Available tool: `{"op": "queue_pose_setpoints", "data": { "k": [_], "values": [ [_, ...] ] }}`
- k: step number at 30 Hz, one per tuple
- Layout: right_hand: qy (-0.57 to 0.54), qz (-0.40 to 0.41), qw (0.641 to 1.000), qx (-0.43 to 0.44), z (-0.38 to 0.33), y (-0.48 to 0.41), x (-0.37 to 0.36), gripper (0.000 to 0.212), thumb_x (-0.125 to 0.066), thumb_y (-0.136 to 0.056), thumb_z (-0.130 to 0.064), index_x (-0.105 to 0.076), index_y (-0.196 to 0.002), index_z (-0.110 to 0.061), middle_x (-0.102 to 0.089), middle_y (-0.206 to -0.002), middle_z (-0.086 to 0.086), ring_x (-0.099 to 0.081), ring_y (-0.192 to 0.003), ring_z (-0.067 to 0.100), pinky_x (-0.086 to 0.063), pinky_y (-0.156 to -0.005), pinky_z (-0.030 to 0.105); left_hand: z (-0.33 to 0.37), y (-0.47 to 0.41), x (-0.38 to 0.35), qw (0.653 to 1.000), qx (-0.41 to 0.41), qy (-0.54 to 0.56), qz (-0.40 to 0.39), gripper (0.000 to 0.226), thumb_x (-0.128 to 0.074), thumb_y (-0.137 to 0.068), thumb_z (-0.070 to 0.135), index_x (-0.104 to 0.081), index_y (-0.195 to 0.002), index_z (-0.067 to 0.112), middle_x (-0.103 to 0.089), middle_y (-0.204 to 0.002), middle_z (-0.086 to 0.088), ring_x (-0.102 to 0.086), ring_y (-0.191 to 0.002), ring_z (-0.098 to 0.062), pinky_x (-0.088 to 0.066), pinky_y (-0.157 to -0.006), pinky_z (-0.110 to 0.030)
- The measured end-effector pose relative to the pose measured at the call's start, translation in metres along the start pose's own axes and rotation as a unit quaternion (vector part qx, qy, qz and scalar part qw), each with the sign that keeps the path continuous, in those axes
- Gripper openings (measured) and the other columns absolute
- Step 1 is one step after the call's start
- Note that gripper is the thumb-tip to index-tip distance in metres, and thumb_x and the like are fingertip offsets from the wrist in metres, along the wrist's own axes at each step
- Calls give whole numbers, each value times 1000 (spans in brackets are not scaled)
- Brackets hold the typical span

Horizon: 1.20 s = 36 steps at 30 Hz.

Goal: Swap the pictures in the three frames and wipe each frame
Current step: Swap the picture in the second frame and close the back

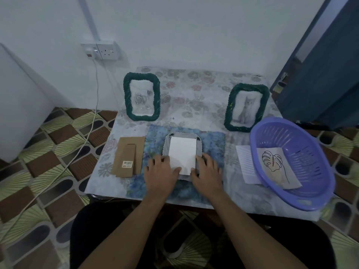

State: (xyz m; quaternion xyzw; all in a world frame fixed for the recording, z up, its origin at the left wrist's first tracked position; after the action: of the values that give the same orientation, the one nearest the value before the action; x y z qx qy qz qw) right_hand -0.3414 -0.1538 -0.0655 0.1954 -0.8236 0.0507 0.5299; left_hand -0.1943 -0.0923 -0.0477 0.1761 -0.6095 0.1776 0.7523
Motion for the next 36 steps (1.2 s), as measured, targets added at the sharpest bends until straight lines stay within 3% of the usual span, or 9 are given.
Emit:
{"op": "queue_pose_setpoints", "data": {
  "k": [5,9,12,14,20,23,29,31,36],
  "values": [
    [-2,8,1000,1,-1,0,1,48,-48,-97,-36,-41,-142,-21,-30,-154,5,-28,-137,28,-27,-109,46,2,0,1,999,-3,23,27,55,-60,-88,56,-56,-130,21,-53,-128,-4,-46,-119,-28,-39,-94,-39],
    [-5,11,1000,-4,-1,0,0,49,-50,-96,-37,-43,-141,-20,-32,-153,6,-30,-136,29,-28,-108,47,9,-3,0,993,-63,82,58,43,-80,-75,30,-65,-114,20,-60,-116,-5,-53,-108,-31,-42,-86,-42],
    [1,2,1000,-7,-2,0,1,49,-49,-96,-38,-41,-141,-21,-31,-152,5,-29,-136,28,-28,-108,46,14,-3,0,978,-128,126,104,27,-81,-71,9,-68,-94,17,-66,-97,-3,-60,-89,-29,-48,-71,-40],
    [-1,-8,1000,-9,-2,-1,2,50,-49,-96,-38,-40,-142,-21,-30,-153,5,-28,-137,27,-27,-109,46,13,-3,-1,969,-128,180,113,21,-74,-76,1,-69,-92,12,-69,-91,-5,-64,-82,-29,-51,-66,-37],
    [-34,-66,997,-16,-3,-5,13,56,-52,-94,-35,-37,-146,-19,-26,-155,5,-25,-140,28,-26,-111,45,16,-1,7,946,-106,268,149,23,-65,-86,1,-67,-108,10,-71,-102,-7,-67,-84,-25,-53,-62,-34],
    [-90,-103,991,-7,-4,-7,24,59,-58,-90,-28,-39,-144,-14,-35,-150,7,-34,-137,29,-35,-110,44,21,0,16,936,-144,268,174,20,-67,-87,3,-68,-106,10,-71,-99,-7,-67,-81,-24,-54,-59,-33],
    [-27,-17,999,34,12,-3,89,42,-56,-89,-18,-58,-131,-19,-60,-131,5,-54,-119,26,-46,-95,36,48,4,37,905,-164,335,205,18,-67,-89,6,-69,-107,9,-71,-98,-4,-65,-83,-14,-53,-68,-25],
    [36,31,998,42,23,0,108,42,-55,-89,-21,-56,-131,-23,-58,-134,2,-46,-127,26,-43,-99,40,58,3,40,899,-136,372,186,19,-66,-91,9,-69,-110,9,-70,-99,2,-63,-84,-9,-50,-70,-16],
    [39,52,996,-61,70,14,129,73,-54,-94,-32,-19,-155,-16,-14,-164,5,-8,-151,28,-19,-117,49,95,6,34,864,-48,489,109,18,-65,-91,9,-64,-106,20,-61,-92,17,-59,-80,8,-49,-69,-7]
  ]
}}
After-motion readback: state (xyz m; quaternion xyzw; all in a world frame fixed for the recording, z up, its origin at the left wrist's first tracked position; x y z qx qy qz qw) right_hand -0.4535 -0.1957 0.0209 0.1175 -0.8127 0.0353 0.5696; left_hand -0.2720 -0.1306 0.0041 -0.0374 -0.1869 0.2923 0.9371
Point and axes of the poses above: each hand's wrist, its own y-axis away from the middle knuckle, its own x-axis out of the back of the hand, z = x × y, the point moved 3 cm from there along -y, towards the middle knuckle
